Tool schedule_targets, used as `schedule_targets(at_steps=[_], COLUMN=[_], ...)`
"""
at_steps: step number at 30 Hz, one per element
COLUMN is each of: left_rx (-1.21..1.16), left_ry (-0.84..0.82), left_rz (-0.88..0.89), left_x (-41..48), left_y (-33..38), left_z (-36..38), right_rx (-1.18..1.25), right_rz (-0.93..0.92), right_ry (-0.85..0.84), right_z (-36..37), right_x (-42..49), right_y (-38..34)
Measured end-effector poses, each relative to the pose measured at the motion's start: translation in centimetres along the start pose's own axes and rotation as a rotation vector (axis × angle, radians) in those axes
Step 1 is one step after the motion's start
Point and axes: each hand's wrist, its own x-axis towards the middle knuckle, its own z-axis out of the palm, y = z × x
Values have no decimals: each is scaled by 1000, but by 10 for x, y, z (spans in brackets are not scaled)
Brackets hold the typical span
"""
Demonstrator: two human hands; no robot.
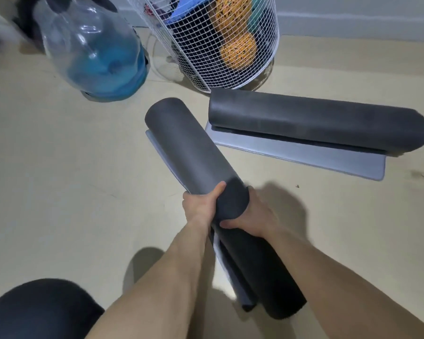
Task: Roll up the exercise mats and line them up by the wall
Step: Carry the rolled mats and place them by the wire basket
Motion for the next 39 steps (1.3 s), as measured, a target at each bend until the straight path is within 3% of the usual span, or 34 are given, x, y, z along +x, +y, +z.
schedule_targets(at_steps=[4,8,15,26,39], left_rx=[66,120,267,415,705], left_ry=[8,-35,-182,-543,-829], left_rz=[54,79,157,313,464], left_x=[-75,-168,-318,-503,-685], left_y=[33,90,181,245,226], left_z=[-42,-55,16,302,686], right_rx=[87,169,279,387,609], right_rz=[44,69,113,269,472], right_ry=[21,33,147,449,738], right_z=[-10,-68,-222,-492,-752], right_x=[-79,-161,-285,-381,-415], right_y=[-29,-57,-53,94,353])
